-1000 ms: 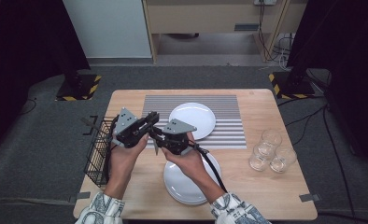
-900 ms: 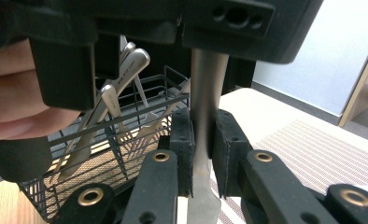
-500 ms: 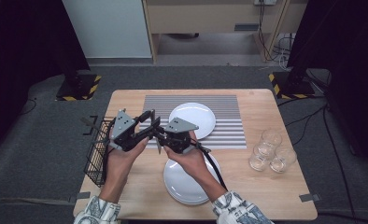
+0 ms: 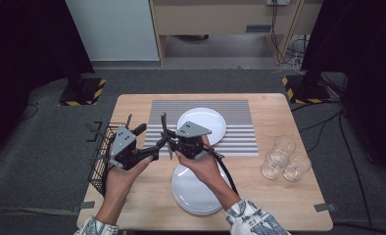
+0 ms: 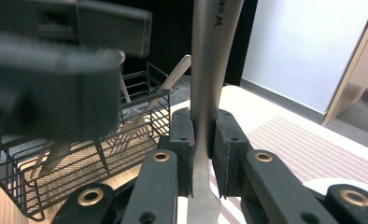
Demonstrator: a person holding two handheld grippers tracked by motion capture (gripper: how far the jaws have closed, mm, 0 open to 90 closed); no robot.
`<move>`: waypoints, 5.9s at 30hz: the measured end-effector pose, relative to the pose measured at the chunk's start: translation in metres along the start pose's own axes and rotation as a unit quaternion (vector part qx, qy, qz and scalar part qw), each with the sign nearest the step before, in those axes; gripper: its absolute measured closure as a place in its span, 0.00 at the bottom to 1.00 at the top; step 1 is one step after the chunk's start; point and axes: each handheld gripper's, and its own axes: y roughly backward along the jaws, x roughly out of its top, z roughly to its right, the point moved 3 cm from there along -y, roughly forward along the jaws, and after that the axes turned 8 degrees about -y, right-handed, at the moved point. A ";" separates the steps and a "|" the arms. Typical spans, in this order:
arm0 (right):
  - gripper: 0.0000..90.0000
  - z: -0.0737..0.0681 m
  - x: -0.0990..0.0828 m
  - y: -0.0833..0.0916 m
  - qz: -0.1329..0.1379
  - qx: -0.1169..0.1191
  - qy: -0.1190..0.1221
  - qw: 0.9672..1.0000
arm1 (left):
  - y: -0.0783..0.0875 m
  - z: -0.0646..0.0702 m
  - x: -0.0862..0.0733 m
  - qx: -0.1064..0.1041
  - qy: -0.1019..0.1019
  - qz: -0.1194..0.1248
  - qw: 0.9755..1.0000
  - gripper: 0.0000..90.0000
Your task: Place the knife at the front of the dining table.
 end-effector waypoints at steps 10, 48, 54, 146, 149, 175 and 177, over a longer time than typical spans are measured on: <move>0.88 0.007 0.003 0.004 0.003 -0.006 -0.006 1.000 | -0.007 0.007 -0.021 -0.009 -0.015 -0.017 1.000 0.16; 0.88 0.007 0.013 0.005 0.005 -0.003 -0.010 1.000 | -0.057 0.021 -0.069 -0.029 0.005 -0.043 0.999 0.67; 0.88 0.004 0.012 0.004 0.005 0.001 -0.010 1.000 | -0.055 0.020 -0.070 -0.030 0.003 -0.043 0.999 0.78; 0.72 0.001 0.009 0.007 0.010 0.012 -0.020 1.000 | -0.046 0.018 -0.078 -0.023 0.022 -0.056 0.998 0.99; 0.69 0.003 0.007 0.010 0.008 0.009 -0.020 1.000 | -0.046 0.018 -0.078 -0.022 0.021 -0.056 0.998 0.99; 0.47 0.037 -0.023 0.064 0.006 -0.040 -0.022 0.999 | -0.045 0.022 -0.075 -0.014 0.006 -0.047 0.999 0.99; 0.42 0.042 -0.027 0.069 -0.001 -0.041 -0.028 0.999 | -0.045 0.023 -0.075 -0.015 0.005 -0.047 0.999 0.99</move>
